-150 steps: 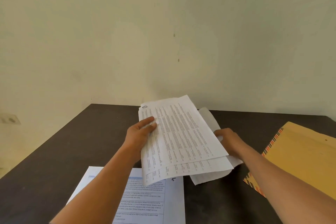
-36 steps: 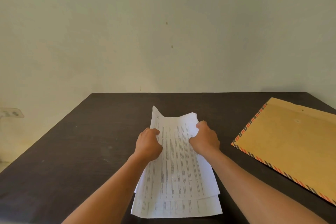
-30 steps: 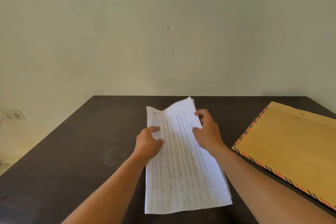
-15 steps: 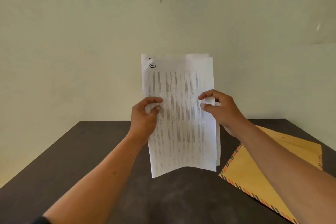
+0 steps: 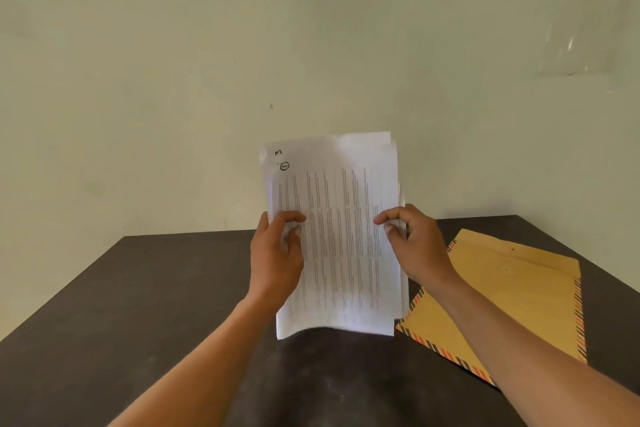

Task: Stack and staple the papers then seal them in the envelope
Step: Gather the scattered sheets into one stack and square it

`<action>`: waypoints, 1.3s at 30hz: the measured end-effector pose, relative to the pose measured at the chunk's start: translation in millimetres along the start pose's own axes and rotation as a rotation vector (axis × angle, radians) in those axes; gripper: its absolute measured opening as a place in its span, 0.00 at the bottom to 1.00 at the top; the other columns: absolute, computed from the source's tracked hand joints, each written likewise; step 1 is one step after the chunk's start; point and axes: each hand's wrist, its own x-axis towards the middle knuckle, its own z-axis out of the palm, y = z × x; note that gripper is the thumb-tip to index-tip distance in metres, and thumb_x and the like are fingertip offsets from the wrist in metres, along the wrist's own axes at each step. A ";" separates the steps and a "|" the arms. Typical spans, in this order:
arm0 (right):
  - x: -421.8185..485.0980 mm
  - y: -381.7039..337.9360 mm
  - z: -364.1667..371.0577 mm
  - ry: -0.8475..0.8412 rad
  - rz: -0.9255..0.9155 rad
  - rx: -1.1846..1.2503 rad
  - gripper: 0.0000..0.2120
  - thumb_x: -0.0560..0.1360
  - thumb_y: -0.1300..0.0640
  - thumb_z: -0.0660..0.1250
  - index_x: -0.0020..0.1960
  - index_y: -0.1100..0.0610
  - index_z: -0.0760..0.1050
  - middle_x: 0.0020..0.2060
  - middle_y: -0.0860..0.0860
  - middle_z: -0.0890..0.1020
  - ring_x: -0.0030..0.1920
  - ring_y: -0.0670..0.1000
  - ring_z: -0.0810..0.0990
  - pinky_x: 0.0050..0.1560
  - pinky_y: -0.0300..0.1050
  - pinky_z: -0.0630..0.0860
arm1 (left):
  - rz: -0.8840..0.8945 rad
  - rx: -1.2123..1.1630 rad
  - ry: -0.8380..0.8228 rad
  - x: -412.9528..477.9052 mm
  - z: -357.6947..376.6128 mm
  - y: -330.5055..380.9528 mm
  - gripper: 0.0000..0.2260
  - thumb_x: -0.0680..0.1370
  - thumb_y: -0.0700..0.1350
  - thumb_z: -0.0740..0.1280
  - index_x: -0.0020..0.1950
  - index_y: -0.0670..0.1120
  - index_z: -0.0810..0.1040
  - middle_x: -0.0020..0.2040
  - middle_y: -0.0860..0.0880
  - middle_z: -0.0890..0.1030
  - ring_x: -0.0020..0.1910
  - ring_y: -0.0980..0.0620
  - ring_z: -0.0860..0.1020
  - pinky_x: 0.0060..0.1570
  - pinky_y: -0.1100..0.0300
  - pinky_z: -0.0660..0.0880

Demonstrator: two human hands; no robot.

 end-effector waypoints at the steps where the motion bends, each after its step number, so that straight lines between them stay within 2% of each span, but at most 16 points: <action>1: 1.0 -1.4 1.1 0.009 0.001 0.003 0.12 0.79 0.68 0.66 0.48 0.52 0.82 0.48 0.41 0.81 0.56 0.44 0.80 0.61 0.35 0.73 | 0.000 0.008 -0.003 1.2 1.4 3.1 0.09 0.81 0.38 0.65 0.56 0.52 0.77 0.58 0.53 0.73 0.59 0.53 0.73 0.57 0.65 0.74; 5: -7.1 5.2 6.0 -0.065 0.096 0.016 0.10 0.77 0.65 0.69 0.51 0.51 0.82 0.53 0.42 0.82 0.56 0.42 0.79 0.52 0.28 0.71 | 0.004 0.020 -0.045 -4.0 3.0 2.7 0.12 0.79 0.42 0.70 0.59 0.55 0.75 0.60 0.53 0.74 0.60 0.57 0.71 0.53 0.75 0.66; 10: -23.3 16.8 13.5 -0.064 0.176 -0.021 0.12 0.79 0.65 0.66 0.47 0.49 0.82 0.51 0.37 0.79 0.48 0.39 0.79 0.47 0.30 0.75 | -0.051 0.022 -0.076 -12.4 0.7 -6.3 0.11 0.80 0.38 0.66 0.56 0.55 0.76 0.59 0.55 0.76 0.58 0.54 0.75 0.57 0.61 0.74; 13: -19.7 7.5 16.9 -0.001 0.119 -0.021 0.15 0.80 0.66 0.65 0.46 0.47 0.81 0.48 0.35 0.79 0.47 0.36 0.78 0.55 0.33 0.75 | -0.042 -0.001 0.023 -9.5 0.9 -0.3 0.11 0.81 0.37 0.65 0.58 0.52 0.75 0.58 0.54 0.76 0.56 0.54 0.75 0.52 0.71 0.72; 15: -17.1 2.4 18.3 0.024 0.084 -0.017 0.16 0.79 0.66 0.66 0.45 0.45 0.79 0.49 0.37 0.81 0.45 0.38 0.78 0.52 0.32 0.74 | -0.036 -0.010 0.045 -7.5 2.4 1.7 0.12 0.80 0.38 0.66 0.60 0.52 0.74 0.58 0.55 0.75 0.56 0.55 0.74 0.49 0.75 0.68; 17: -18.7 3.6 20.0 0.004 0.094 -0.015 0.15 0.78 0.66 0.68 0.45 0.45 0.79 0.51 0.41 0.81 0.46 0.42 0.79 0.48 0.33 0.75 | -0.039 0.009 0.011 -10.1 3.4 -1.7 0.13 0.80 0.40 0.68 0.61 0.53 0.73 0.58 0.56 0.74 0.57 0.56 0.74 0.50 0.71 0.69; 21: -31.3 15.4 26.1 -0.061 0.161 0.011 0.12 0.78 0.66 0.68 0.45 0.49 0.79 0.57 0.43 0.77 0.61 0.46 0.73 0.47 0.30 0.76 | -0.022 0.051 -0.014 -24.1 3.8 -16.1 0.18 0.78 0.42 0.70 0.63 0.58 0.70 0.60 0.59 0.71 0.59 0.59 0.71 0.59 0.63 0.69; 24: -30.5 13.4 28.1 -0.043 0.137 0.029 0.14 0.79 0.67 0.66 0.43 0.50 0.79 0.54 0.38 0.77 0.60 0.43 0.72 0.56 0.33 0.77 | 0.000 0.018 0.017 -21.1 2.6 -9.7 0.24 0.78 0.41 0.70 0.67 0.61 0.65 0.65 0.59 0.71 0.63 0.57 0.72 0.63 0.57 0.70; 26: -27.0 8.1 29.0 -0.037 0.115 0.020 0.15 0.79 0.68 0.65 0.42 0.49 0.79 0.51 0.36 0.76 0.54 0.39 0.75 0.56 0.28 0.73 | -0.035 -0.071 0.068 -14.0 0.7 2.8 0.30 0.78 0.41 0.70 0.72 0.62 0.58 0.66 0.54 0.74 0.60 0.53 0.76 0.58 0.53 0.77; 28: -22.6 5.4 29.9 -0.040 0.101 0.004 0.16 0.79 0.68 0.65 0.42 0.48 0.79 0.51 0.37 0.78 0.53 0.37 0.77 0.52 0.23 0.69 | -0.127 -0.193 0.124 -5.5 -2.4 14.8 0.34 0.79 0.45 0.70 0.74 0.64 0.52 0.58 0.55 0.78 0.52 0.56 0.80 0.45 0.60 0.79; 30: -20.1 6.8 29.9 -0.069 0.101 0.007 0.15 0.78 0.69 0.66 0.44 0.49 0.79 0.51 0.41 0.79 0.56 0.41 0.77 0.54 0.25 0.69 | -0.218 -0.281 0.149 3.3 -6.6 19.3 0.31 0.80 0.47 0.69 0.76 0.61 0.55 0.52 0.56 0.78 0.48 0.59 0.81 0.38 0.67 0.76; 31: -19.9 7.5 29.0 -0.089 0.111 0.009 0.14 0.78 0.68 0.66 0.45 0.50 0.79 0.51 0.42 0.80 0.58 0.44 0.77 0.55 0.27 0.70 | -0.238 -0.293 0.149 7.8 -8.0 17.9 0.25 0.80 0.47 0.68 0.74 0.57 0.62 0.51 0.56 0.80 0.47 0.59 0.81 0.35 0.69 0.76; 33: -19.4 9.0 26.1 -0.108 0.133 0.009 0.12 0.77 0.67 0.69 0.46 0.50 0.79 0.51 0.44 0.81 0.57 0.47 0.78 0.53 0.31 0.73 | -0.239 -0.239 0.132 14.7 -9.5 12.8 0.11 0.81 0.46 0.67 0.63 0.48 0.76 0.48 0.54 0.83 0.46 0.57 0.82 0.32 0.72 0.75; 34: -18.5 9.2 24.4 -0.101 0.140 0.010 0.11 0.76 0.66 0.70 0.46 0.50 0.79 0.51 0.43 0.81 0.56 0.48 0.79 0.53 0.34 0.74 | -0.234 -0.216 0.121 15.9 -9.9 10.4 0.07 0.81 0.46 0.66 0.58 0.48 0.78 0.47 0.54 0.83 0.45 0.57 0.82 0.32 0.72 0.75; 37: -10.6 6.5 19.4 -0.062 0.150 0.037 0.11 0.74 0.65 0.72 0.47 0.48 0.80 0.51 0.45 0.82 0.52 0.51 0.82 0.50 0.42 0.79 | -0.226 -0.226 0.096 15.7 -10.1 6.6 0.06 0.81 0.49 0.67 0.53 0.48 0.77 0.46 0.53 0.83 0.44 0.55 0.82 0.35 0.69 0.74; 39: -3.0 -0.5 16.8 -0.032 0.159 0.083 0.11 0.74 0.65 0.71 0.47 0.49 0.80 0.51 0.47 0.83 0.48 0.52 0.83 0.45 0.41 0.81 | -0.230 -0.231 0.100 15.1 -9.1 7.3 0.09 0.81 0.52 0.67 0.51 0.47 0.76 0.45 0.52 0.82 0.43 0.54 0.82 0.33 0.68 0.75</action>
